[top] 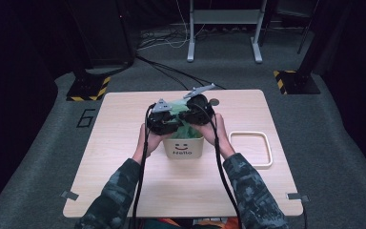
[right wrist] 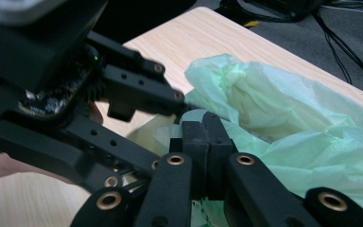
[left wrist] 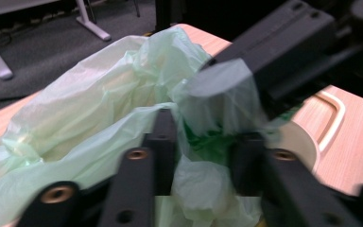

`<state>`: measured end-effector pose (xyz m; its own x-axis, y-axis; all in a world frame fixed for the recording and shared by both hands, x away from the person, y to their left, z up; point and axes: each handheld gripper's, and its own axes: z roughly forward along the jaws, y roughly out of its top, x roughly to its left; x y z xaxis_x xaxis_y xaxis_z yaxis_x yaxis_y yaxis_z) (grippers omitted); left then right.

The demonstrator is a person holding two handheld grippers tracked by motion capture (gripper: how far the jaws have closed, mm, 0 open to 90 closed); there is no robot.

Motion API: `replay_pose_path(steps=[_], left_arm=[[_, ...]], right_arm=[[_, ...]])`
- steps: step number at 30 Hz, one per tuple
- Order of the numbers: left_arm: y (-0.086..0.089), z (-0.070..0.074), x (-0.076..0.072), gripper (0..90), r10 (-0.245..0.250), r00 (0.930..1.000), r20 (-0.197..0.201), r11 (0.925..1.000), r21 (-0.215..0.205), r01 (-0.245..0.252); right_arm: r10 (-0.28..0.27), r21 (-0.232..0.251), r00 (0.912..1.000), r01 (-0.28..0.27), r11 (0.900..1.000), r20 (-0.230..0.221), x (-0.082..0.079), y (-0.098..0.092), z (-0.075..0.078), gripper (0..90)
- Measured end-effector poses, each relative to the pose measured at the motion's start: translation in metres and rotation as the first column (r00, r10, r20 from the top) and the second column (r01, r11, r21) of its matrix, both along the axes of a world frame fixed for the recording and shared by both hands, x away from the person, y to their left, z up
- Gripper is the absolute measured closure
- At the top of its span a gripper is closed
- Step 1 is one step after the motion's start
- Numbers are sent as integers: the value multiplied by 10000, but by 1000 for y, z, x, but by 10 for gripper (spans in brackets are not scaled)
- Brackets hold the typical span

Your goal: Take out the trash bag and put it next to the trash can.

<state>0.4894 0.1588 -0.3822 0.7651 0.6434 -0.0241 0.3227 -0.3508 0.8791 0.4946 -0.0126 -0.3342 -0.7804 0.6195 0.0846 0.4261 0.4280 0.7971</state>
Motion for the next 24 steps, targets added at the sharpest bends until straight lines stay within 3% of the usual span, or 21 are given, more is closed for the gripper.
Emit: replay_pose_path(steps=[4, 7, 10, 14, 16, 19, 22, 24], left_arm=[[2, 1, 1, 848, 71, 9999, 112, 9999, -79, -70], [7, 2, 2, 869, 117, 9999, 69, 9997, -193, -116], [13, 4, 2, 871, 160, 9998, 83, 9994, -301, -158], [20, 10, 4, 872, 97, 10000, 8, 9986, -517, -96], [22, 14, 4, 871, 17, 10000, 41, 9983, -576, -15], [23, 19, 2, 871, -152, 9998, 148, 9980, -605, 161], [26, 23, 1, 871, -333, 9993, 190, 9976, -593, 344], [28, 24, 1, 871, -406, 9991, 156, 9972, -629, 415]], right_arm=[[-6, 191, 10000, 5, 9998, 74, 0, -7, 3, 884], [-169, 470, 9998, 162, 9988, 143, 0, -19, 6, 803], [-504, 458, 9984, 492, 9977, 265, 1, -32, 8, 709], [-828, -155, 9960, 834, 9964, 321, 5, -42, 5, 585], [-1158, -952, 9913, 1214, 9880, 628, 7, -39, 2, 505], [-1366, -1451, 9852, 1509, 9779, 1036, 10, -35, -3, 424], [-1356, -1816, 9826, 1574, 9707, 1267, 14, -28, -7, 422], [-1286, -2032, 9830, 1536, 9670, 1311, 18, -23, -10, 471]])
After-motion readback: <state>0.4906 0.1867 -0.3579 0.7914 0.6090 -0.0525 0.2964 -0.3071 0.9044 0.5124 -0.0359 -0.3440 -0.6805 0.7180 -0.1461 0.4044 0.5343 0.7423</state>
